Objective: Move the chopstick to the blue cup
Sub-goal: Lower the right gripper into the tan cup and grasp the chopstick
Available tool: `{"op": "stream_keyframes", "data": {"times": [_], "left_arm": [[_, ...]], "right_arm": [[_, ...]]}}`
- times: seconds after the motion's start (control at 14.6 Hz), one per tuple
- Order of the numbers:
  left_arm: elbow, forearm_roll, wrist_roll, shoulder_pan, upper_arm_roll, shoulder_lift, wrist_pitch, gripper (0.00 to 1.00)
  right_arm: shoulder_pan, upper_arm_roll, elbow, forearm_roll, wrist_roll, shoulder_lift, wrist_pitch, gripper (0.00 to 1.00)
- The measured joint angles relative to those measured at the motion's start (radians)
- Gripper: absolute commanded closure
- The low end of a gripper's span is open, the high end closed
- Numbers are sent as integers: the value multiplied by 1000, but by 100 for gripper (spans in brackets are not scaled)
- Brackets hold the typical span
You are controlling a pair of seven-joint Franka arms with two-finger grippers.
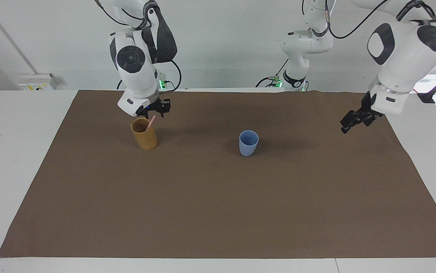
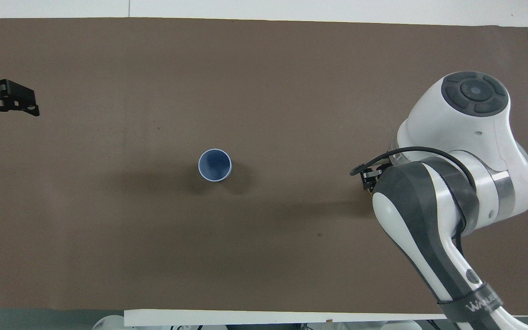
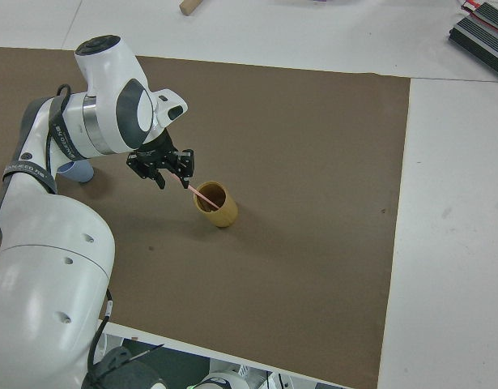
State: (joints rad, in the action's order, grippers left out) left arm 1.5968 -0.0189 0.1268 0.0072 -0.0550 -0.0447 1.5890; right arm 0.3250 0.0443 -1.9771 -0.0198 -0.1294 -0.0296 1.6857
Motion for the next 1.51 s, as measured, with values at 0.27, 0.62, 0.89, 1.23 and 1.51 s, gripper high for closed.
{"op": "stream_keyframes", "data": {"times": [0.27, 0.62, 0.89, 1.23, 1.51], "left_arm": [[-73, -3, -95, 5, -5, 2, -80, 0], [-73, -3, -98, -1, -20, 15, -89, 0], [-72, -3, -98, 1, -15, 18, -93, 0], [-72, -3, -98, 1, -14, 18, -93, 0], [-72, -3, -98, 1, -14, 18, -93, 0]], "right_arm": [[-1, 0, 0, 2, 2, 2, 28, 47], [-1, 1, -1, 12, 35, 2, 28, 54], [-5, 3, -2, 14, 49, 2, 27, 62], [-5, 4, -3, 14, 50, 3, 26, 71], [-5, 4, -3, 15, 52, 3, 26, 79]]}}
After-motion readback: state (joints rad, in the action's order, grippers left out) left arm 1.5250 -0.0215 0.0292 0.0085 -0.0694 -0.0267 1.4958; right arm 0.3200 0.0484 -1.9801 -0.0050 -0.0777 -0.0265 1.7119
